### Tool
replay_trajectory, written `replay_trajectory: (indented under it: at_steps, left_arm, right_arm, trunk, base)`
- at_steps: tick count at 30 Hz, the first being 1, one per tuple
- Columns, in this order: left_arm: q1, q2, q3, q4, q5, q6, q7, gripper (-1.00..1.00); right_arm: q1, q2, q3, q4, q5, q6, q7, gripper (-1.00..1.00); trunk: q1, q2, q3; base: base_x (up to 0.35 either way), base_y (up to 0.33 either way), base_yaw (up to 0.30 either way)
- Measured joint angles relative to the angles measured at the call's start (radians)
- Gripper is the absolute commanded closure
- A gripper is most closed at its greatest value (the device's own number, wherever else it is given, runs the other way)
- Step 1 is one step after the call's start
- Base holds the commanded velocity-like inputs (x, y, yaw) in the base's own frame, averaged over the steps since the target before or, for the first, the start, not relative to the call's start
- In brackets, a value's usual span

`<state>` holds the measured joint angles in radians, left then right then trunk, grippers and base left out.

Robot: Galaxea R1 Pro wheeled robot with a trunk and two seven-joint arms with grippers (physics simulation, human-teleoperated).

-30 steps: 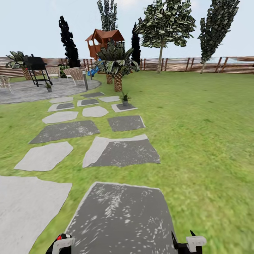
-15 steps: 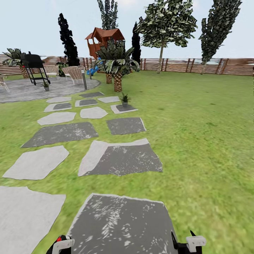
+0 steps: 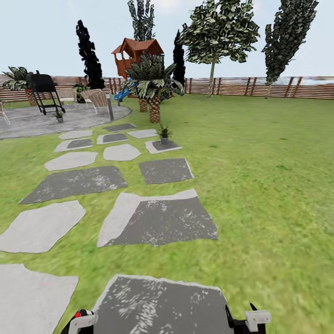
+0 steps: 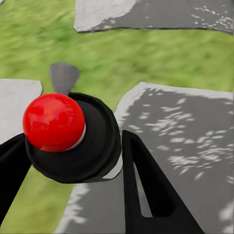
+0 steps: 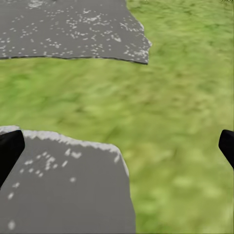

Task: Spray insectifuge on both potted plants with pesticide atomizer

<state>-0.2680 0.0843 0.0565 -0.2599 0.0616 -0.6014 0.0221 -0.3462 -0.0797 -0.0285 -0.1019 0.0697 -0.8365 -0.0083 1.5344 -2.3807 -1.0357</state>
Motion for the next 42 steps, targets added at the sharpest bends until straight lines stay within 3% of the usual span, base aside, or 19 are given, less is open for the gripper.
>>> replay_trajectory:
  at_steps: [42]
  left_arm:
    - [0.0,0.0,0.0,0.002,0.001,0.0,0.0,1.0]
  right_arm:
    - [0.0,0.0,0.0,0.0,0.0,0.0,0.0,-1.0]
  trunk:
    - [0.0,0.0,0.0]
  base:
    - [0.338,0.0,0.0]
